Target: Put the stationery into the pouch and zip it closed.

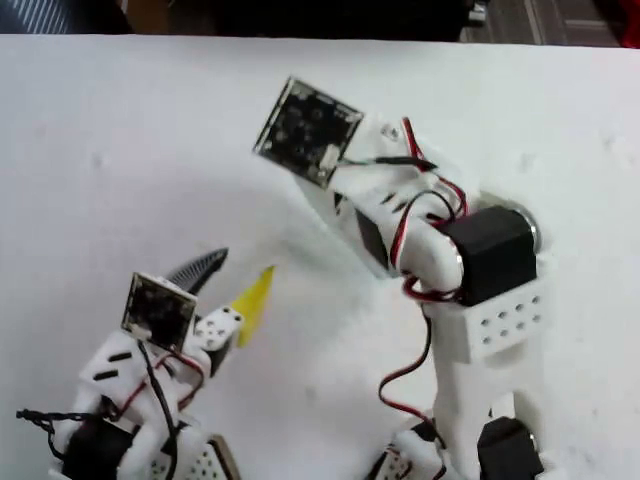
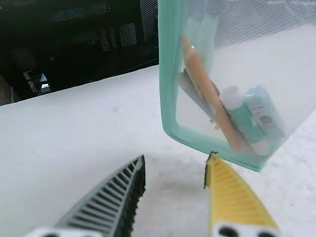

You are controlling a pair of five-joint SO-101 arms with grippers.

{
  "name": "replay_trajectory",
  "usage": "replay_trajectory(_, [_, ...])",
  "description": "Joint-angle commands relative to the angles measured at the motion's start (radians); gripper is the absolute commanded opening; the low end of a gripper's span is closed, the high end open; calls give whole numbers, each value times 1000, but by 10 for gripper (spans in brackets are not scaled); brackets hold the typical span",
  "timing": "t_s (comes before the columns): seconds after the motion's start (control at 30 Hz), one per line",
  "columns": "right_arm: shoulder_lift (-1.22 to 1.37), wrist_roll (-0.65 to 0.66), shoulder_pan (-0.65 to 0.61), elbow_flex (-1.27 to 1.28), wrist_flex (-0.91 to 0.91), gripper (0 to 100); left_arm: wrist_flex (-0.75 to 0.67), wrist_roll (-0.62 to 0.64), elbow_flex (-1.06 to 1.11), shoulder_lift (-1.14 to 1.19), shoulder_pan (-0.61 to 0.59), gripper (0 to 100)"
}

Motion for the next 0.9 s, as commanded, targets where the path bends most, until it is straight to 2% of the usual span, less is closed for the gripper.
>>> replay_trajectory(0.0, [-50,35,5,11,16,16,-20,9,-54,1,-8,200])
replay_trajectory(0.3, [-51,38,4,170,16,17,-21,8,-51,1,-24,199])
replay_trajectory(0.47, [-51,118,8,206,19,17,-35,14,-49,1,-82,199])
replay_trajectory(0.87, [-51,224,4,250,21,17,-40,14,-49,1,-85,199])
